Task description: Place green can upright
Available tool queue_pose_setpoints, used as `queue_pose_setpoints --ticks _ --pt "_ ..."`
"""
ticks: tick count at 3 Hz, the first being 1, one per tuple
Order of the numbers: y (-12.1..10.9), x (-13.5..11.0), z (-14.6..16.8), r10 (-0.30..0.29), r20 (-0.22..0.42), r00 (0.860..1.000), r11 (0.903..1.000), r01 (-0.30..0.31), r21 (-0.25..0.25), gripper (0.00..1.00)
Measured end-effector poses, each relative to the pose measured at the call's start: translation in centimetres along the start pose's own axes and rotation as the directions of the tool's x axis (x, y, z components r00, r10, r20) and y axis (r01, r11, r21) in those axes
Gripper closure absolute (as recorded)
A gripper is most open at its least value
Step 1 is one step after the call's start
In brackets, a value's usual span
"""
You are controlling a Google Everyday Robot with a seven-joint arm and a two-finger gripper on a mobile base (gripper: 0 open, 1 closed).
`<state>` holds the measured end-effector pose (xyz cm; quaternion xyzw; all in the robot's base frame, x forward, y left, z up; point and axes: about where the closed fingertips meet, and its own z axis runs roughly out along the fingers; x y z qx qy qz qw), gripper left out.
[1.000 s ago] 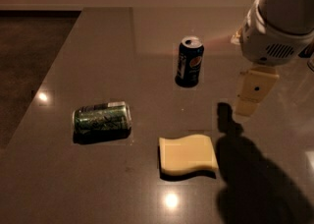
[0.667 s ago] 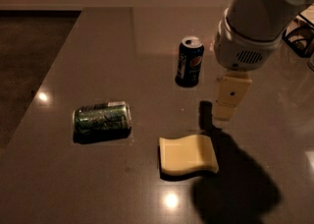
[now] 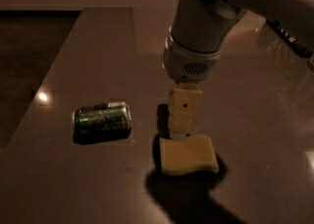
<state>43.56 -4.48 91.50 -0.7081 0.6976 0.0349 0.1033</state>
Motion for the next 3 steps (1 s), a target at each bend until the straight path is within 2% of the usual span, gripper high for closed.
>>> queue_pose_setpoints --ticks 1,3 --pt "0.4 -3.3 2.2 -0.054 0.025 0.998 0.9977 0.055 -0.041 0.0" --pt "0.2 -9.2 5.9 -0.152 0.047 0.987 0.9859 0.155 -0.064 0.0"
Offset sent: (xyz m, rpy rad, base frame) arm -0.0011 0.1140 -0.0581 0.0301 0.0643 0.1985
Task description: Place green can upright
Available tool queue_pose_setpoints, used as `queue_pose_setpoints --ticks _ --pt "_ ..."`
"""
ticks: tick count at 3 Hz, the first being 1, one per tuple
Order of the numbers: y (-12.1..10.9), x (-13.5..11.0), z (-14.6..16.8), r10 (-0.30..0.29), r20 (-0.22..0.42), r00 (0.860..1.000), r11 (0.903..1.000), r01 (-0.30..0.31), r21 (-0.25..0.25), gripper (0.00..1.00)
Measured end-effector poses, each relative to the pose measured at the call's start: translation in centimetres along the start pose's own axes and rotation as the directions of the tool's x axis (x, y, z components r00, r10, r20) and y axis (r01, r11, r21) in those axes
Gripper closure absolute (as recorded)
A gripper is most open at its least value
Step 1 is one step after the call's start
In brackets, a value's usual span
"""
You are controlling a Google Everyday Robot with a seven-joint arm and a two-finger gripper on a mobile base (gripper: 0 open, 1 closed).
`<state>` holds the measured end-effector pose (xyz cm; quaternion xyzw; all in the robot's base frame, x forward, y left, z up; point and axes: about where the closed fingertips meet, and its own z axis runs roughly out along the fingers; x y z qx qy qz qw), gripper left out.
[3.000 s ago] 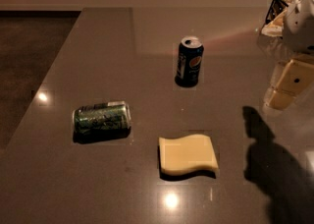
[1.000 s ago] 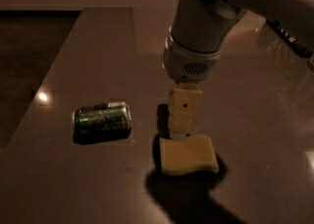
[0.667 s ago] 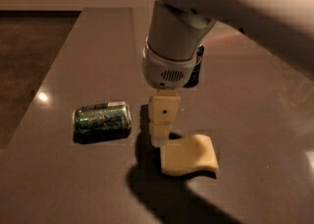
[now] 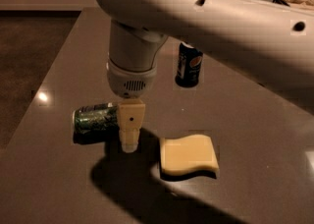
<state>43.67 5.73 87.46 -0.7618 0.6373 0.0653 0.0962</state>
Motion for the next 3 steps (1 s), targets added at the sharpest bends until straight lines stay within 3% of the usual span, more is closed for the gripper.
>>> queue_pose_setpoints --ticks 3 --pt "-1.4 -4.1 3.9 -0.009 -0.094 0.996 0.9997 0.007 -0.022 0.0"
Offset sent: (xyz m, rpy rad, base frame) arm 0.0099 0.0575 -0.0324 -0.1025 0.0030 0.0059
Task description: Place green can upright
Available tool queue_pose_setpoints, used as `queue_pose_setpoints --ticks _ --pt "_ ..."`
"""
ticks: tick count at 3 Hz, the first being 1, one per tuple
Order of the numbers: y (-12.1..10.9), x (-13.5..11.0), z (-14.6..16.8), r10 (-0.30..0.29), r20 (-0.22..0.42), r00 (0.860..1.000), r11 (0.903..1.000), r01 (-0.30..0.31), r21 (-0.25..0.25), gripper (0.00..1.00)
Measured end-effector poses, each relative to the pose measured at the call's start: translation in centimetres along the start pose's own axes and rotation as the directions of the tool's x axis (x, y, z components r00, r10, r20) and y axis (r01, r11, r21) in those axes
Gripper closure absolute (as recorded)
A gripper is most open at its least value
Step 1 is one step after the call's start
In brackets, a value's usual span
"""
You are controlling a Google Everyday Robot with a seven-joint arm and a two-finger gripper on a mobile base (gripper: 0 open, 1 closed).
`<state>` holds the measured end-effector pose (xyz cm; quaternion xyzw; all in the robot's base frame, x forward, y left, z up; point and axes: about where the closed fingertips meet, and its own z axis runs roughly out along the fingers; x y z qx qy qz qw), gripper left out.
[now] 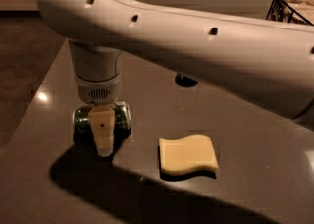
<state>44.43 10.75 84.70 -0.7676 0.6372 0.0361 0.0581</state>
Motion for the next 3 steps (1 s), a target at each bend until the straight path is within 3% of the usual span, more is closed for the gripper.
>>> queue_pose_setpoints --ticks 1,3 --pt "-0.28 -0.75 0.44 0.005 -0.042 0.999 1.0 -0.005 -0.004 0.18" --pt "-0.63 -1.57 -0.4 0.008 -0.055 0.998 1.0 -0.008 0.001 0.65"
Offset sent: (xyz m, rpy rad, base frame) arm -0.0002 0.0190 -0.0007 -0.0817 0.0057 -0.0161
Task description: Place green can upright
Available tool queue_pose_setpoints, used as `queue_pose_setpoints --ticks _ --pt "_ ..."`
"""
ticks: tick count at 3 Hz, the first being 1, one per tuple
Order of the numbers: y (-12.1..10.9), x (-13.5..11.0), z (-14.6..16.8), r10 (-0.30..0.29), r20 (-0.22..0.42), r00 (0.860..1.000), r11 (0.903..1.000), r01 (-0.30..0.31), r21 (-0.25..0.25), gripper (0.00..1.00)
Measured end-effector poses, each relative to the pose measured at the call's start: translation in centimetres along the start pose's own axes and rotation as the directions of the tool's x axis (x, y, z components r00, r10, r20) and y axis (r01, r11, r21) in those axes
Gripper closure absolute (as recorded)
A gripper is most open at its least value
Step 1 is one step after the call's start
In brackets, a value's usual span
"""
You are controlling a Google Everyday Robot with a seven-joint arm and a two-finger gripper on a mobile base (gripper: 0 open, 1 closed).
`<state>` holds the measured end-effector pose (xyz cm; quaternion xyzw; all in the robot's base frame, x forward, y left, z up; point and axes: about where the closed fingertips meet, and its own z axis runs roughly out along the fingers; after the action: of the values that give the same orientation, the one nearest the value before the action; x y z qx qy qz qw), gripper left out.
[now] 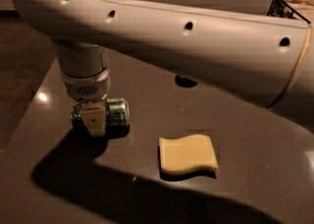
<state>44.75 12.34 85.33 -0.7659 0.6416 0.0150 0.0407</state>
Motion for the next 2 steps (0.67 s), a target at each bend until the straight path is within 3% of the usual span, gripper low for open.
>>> queue_pose_setpoints --ticks 1,2 --pt "-1.7 2.2 -0.9 0.044 0.074 0.996 0.9975 -0.039 -0.059 0.88" --pt "-4.1 3.8 -3.7 0.098 0.288 0.953 0.989 -0.061 -0.135 1.0"
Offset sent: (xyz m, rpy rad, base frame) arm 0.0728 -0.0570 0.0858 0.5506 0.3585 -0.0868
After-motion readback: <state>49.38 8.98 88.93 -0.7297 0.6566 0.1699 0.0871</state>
